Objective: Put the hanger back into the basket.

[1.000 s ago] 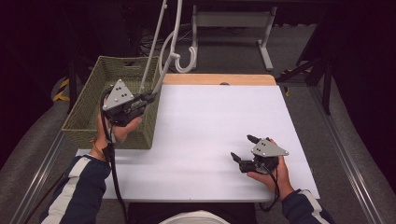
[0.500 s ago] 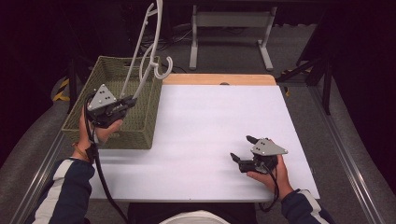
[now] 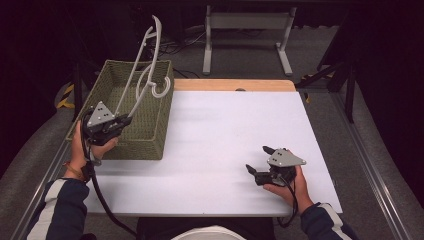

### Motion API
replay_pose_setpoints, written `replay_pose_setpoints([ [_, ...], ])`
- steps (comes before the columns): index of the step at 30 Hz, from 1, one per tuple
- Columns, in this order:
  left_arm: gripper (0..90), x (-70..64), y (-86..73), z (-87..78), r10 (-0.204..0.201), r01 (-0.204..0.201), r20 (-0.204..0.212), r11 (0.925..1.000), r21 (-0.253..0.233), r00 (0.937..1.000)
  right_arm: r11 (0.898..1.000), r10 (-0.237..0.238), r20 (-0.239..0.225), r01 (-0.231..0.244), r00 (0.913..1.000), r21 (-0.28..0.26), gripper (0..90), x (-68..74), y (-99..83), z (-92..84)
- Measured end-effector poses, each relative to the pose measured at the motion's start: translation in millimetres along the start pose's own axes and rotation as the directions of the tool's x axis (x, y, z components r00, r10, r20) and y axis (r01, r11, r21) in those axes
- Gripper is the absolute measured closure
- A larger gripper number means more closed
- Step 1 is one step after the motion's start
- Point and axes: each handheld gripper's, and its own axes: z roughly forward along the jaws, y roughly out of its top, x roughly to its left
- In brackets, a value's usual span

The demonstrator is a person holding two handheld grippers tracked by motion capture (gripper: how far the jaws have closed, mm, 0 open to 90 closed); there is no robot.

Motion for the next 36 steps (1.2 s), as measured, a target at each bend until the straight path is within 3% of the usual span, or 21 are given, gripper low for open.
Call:
replay_pose_setpoints([
  [4,81.6,3.9,-5.0,-1.5,-0.011,0.011,-0.008,0.9999,0.003,0.9999,1.000,0.006,-0.001,-0.006,1.0000,0.003,15.7,0.1,0.0,0.5],
  [9,80.3,-1.0,-1.1,9.3,0.030,-0.029,-0.017,0.9978,0.060,0.9994,1.000,0.000,-0.003,0.000,1.0000,0.008,15.7,0.9,0.0,1.0],
  [16,80.4,4.2,2.6,20.5,0.024,-0.016,-0.074,0.9941,0.107,0.9969,1.000,-0.007,-0.014,0.007,0.9999,0.016,15.9,1.7,-0.6,1.9],
  [19,80.1,9.5,4.4,22.5,0.081,-0.063,-0.114,0.9862,0.153,0.9902,1.000,-0.005,-0.017,0.006,0.9998,0.021,15.9,1.8,-0.7,2.3],
  [23,79.7,17.9,1.3,21.7,0.081,-0.061,-0.119,0.9839,0.168,0.9895,1.000,0.011,-0.016,-0.010,0.9998,0.020,16.0,-0.2,-1.2,2.0],
  [26,79.5,20.7,-5.8,23.0,0.053,-0.031,-0.120,0.9835,0.178,0.9913,1.000,0.002,-0.022,-0.001,0.9998,0.025,16.0,0.9,-1.3,2.8],
  [28,79.2,21.6,-7.5,21.3,0.056,-0.031,-0.138,0.9844,0.173,0.9889,1.000,-0.006,-0.023,0.007,0.9997,0.030,16.0,1.5,-1.4,3.7],
  [32,76.9,22.4,-10.9,18.3,0.015,0.010,-0.154,0.9866,0.163,0.9880,0.999,-0.010,-0.024,0.010,0.9997,0.035,16.0,2.0,-1.2,4.2],
  [36,69.0,23.3,-14.3,7.5,-0.020,0.039,-0.166,0.9930,0.111,0.9859,0.999,-0.011,-0.024,0.012,0.9997,0.037,15.9,2.1,-1.2,4.2],
])
